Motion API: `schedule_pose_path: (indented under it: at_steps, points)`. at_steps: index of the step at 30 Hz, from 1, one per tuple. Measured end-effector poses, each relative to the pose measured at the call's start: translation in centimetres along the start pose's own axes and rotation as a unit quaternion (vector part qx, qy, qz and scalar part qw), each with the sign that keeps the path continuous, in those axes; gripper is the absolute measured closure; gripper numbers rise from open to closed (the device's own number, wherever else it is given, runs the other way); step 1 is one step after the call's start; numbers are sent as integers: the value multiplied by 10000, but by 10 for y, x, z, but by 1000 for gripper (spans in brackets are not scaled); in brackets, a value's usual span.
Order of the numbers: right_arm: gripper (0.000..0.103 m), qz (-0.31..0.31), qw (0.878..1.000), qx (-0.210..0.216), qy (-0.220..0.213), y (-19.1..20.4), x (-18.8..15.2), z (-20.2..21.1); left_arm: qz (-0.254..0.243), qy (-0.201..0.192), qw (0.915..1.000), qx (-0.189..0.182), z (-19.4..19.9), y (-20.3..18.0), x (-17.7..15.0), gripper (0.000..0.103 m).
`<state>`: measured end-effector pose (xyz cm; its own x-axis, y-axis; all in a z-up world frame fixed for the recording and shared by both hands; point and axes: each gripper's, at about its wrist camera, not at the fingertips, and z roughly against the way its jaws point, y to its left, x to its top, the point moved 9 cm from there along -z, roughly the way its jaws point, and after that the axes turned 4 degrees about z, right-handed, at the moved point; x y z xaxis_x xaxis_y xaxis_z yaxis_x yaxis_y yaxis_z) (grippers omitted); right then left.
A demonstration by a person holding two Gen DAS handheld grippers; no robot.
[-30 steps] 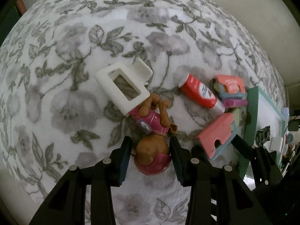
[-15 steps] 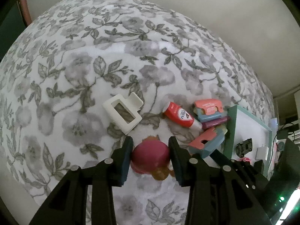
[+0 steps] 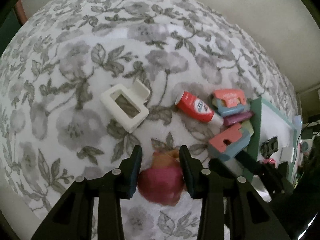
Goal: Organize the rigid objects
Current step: 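Close the left gripper on the toy figure while the right gripper grasps the toy knife, then lift the pink toy figure and pink-and-blue toy knife toward the tray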
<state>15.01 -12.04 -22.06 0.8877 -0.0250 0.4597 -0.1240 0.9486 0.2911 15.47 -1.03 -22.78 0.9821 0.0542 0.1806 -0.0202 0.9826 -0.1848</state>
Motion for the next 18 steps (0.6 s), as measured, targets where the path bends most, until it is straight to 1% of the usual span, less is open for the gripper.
schedule_pose_path:
  at_steps: [3,6,9,11,14,16,18]
  points:
    - [40,-128,9998,138,-69,-1,1,2,60,174,9998,-71,-9,2,-6,63]
    - [39,-161,9998,84,-17,-2,0,-2,34,123,9999,-41,-7,4,-6,64]
    - [39,-206,9997,86,31,-3,-2,-6,104,180,9997,-154,-6,7,-9,63]
    - [40,-203,9998,14,8,-4,-1,-7,147,176,9997,-115,-4,13,-9,64]
    - [39,-326,9994,98,-49,-6,1,-6,222,145,9995,-155,1,18,-9,64]
    - [39,-385,9992,49,-60,-9,2,-6,242,164,9994,-195,3,20,-11,64]
    - [40,-487,9986,150,-105,-9,4,-6,268,180,9992,-233,5,22,-13,64]
